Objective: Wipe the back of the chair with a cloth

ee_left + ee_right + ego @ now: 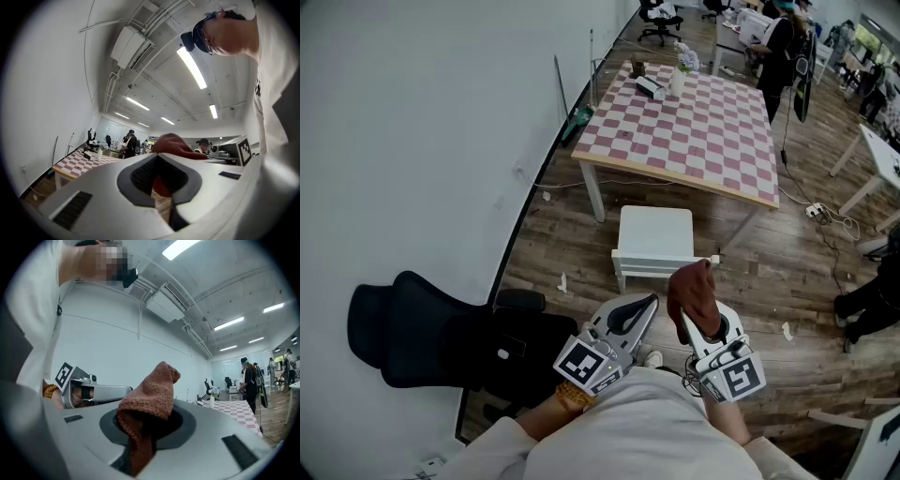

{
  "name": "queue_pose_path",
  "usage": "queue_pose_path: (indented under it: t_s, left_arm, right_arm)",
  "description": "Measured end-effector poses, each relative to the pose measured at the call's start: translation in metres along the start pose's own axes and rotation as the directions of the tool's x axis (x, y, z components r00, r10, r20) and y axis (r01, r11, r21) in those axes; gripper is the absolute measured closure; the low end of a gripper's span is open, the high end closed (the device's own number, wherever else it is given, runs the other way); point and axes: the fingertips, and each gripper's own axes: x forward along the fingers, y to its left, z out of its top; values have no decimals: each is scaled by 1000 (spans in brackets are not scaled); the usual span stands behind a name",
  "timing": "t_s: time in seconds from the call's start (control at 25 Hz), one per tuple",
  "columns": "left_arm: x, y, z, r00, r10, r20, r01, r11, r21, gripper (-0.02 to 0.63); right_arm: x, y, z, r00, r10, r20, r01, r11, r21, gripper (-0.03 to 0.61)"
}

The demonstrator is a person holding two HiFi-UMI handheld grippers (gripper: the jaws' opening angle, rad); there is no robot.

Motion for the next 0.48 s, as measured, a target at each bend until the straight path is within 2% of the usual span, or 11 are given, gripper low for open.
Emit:
queue_pose_path:
  t_s: [0.36, 0.48]
  left_arm:
    - [15, -4, -4, 1000, 5, -11, -5, 1000, 8, 583]
    - [19, -9, -13, 999, 17, -51, -18, 1000, -8, 583]
  right_arm:
    - [-6, -17, -1, 1000, 2, 4, -2, 1000, 20, 496]
    - [-12, -25, -5, 1000, 9, 3, -9, 999, 39, 495]
